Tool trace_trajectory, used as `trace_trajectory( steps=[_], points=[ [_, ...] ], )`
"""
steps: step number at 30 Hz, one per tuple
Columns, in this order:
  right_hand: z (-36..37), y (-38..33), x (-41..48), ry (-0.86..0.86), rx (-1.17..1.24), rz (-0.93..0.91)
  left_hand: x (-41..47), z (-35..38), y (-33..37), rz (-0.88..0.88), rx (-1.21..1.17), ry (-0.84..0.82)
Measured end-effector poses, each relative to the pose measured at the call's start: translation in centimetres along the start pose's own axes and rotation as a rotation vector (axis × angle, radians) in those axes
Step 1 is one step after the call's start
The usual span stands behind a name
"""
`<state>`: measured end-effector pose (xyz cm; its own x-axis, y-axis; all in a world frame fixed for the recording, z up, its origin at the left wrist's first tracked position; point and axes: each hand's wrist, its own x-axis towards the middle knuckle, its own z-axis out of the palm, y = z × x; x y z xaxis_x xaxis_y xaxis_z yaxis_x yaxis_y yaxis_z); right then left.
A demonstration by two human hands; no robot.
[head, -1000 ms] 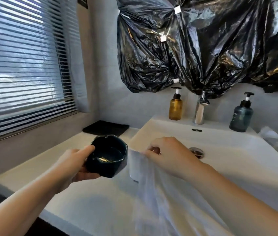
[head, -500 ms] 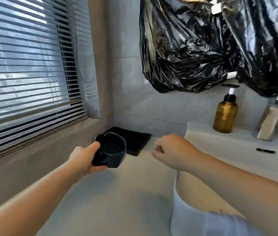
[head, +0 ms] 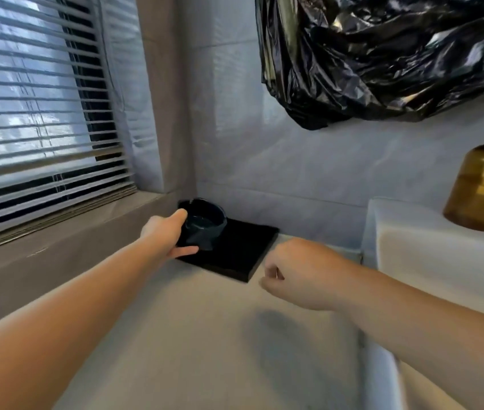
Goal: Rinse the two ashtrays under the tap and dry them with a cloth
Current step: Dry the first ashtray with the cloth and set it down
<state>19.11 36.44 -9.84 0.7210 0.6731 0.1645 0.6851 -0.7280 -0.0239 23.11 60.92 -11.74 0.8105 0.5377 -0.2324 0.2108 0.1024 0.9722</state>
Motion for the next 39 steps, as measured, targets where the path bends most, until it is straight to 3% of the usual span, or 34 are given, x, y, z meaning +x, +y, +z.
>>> trace_trajectory(
  steps=[12,16,19,23,26,29,34,39],
  points=[
    [-0.3,0.0,-0.2,-0.008,0.004,0.017,2.1,1.6,-0.5,-0.086,-0.019,-0.013],
    [-0.4,0.0,-0.3,-0.040,0.021,0.039,2.4,1.8,0.1,-0.068,0.084,-0.034],
    [-0.5,0.0,-0.2,-0.059,0.033,0.052,2.4,2.1,0.3,0.054,0.264,-0.014],
    [-0.5,-0.1,-0.3,-0.067,0.046,0.061,1.7,1.6,-0.4,0.288,0.792,0.106],
    [-0.4,0.0,-0.3,-0.080,0.068,0.065,1.2,0.9,-1.2,0.691,1.235,0.170],
    [-0.3,0.0,-0.3,-0.082,0.068,0.067,1.6,0.7,-2.7,1.048,1.382,0.067],
    [-0.4,0.0,-0.3,-0.089,0.054,0.071,2.6,0.5,-3.5,1.139,1.474,-0.062],
    [-0.5,0.0,-0.3,-0.090,0.046,0.079,3.1,0.6,-3.0,1.084,1.605,-0.007]
  ],
)
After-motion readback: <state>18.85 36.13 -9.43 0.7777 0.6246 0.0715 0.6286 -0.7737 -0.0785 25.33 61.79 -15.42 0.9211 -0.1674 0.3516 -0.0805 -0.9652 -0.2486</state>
